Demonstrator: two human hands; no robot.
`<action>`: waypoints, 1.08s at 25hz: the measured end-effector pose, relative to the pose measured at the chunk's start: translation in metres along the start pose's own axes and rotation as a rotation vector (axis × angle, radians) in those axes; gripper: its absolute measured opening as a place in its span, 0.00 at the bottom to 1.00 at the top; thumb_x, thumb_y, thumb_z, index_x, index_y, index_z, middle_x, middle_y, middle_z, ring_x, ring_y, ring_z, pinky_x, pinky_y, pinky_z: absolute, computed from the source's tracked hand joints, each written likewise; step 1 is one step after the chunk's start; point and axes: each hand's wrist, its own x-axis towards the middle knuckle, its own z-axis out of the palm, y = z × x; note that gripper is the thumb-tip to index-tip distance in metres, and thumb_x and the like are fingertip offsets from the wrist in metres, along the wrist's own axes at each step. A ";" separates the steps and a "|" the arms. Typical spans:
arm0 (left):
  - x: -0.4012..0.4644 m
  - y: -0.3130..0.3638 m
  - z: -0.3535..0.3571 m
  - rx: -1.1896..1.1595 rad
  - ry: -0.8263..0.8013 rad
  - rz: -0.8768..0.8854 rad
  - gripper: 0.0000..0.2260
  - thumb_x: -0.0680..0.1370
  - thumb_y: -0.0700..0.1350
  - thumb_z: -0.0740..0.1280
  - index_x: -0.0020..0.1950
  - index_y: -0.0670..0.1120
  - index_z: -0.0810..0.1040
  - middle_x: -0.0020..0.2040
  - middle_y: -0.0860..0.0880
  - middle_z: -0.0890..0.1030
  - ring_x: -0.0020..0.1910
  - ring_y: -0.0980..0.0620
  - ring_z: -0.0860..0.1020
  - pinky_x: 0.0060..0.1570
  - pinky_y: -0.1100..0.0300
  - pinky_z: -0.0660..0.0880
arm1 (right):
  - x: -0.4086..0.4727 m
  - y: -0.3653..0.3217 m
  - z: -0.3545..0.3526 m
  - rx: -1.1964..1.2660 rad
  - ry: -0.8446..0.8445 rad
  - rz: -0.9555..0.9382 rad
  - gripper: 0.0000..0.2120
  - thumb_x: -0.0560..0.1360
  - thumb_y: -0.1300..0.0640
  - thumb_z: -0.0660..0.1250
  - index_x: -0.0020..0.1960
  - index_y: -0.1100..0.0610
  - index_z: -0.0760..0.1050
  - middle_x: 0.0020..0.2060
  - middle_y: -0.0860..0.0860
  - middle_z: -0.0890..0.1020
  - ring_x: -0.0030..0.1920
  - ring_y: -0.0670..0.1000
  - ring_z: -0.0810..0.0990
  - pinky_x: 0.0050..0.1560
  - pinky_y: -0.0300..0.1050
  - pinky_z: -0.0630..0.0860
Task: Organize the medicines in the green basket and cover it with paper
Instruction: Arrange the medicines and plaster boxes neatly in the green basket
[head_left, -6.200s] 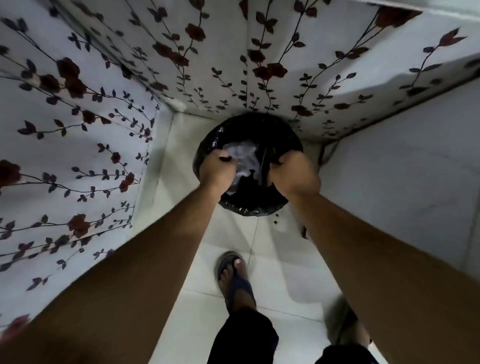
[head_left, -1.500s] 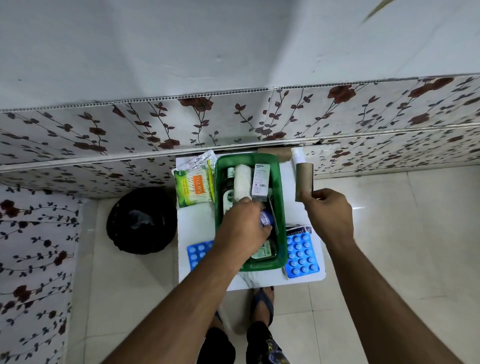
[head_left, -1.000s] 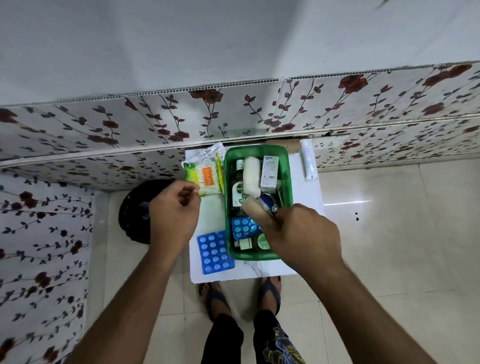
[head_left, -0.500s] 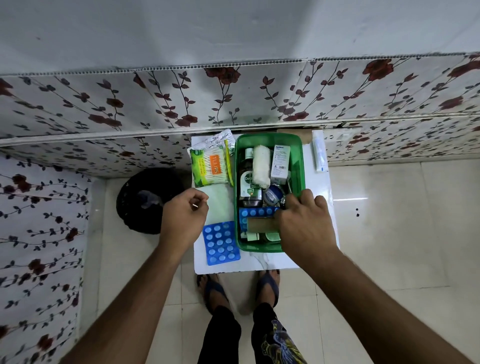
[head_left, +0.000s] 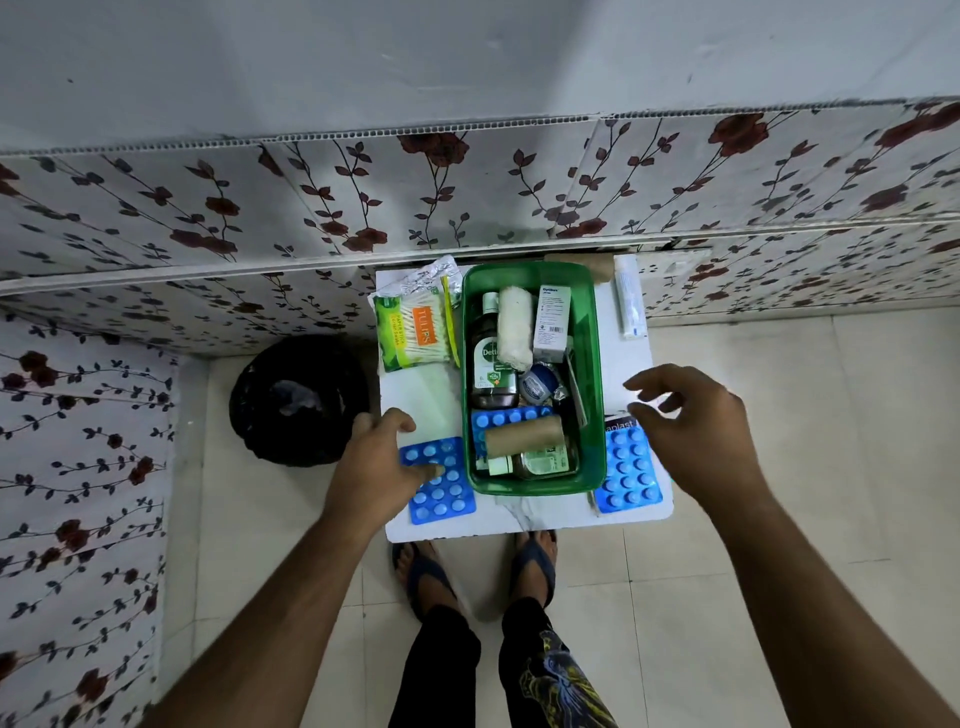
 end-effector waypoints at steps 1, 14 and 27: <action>0.000 0.000 0.002 0.038 0.000 0.005 0.24 0.64 0.50 0.80 0.54 0.51 0.74 0.52 0.49 0.69 0.47 0.51 0.74 0.46 0.56 0.74 | 0.003 0.013 0.001 0.029 -0.003 0.110 0.10 0.71 0.60 0.73 0.47 0.46 0.80 0.42 0.46 0.83 0.39 0.45 0.78 0.41 0.42 0.71; -0.009 0.008 -0.021 -0.209 0.031 0.002 0.11 0.69 0.37 0.75 0.40 0.47 0.74 0.35 0.49 0.77 0.34 0.50 0.73 0.36 0.57 0.72 | -0.003 0.068 0.042 -0.184 -0.175 0.358 0.24 0.67 0.49 0.77 0.58 0.52 0.72 0.52 0.51 0.81 0.46 0.52 0.79 0.43 0.47 0.75; 0.028 0.159 -0.032 -0.225 0.160 0.245 0.11 0.75 0.40 0.72 0.56 0.48 0.83 0.54 0.47 0.84 0.47 0.54 0.79 0.49 0.63 0.74 | 0.003 0.074 0.039 0.060 -0.177 0.449 0.25 0.64 0.54 0.81 0.53 0.52 0.70 0.45 0.50 0.79 0.45 0.52 0.80 0.39 0.46 0.78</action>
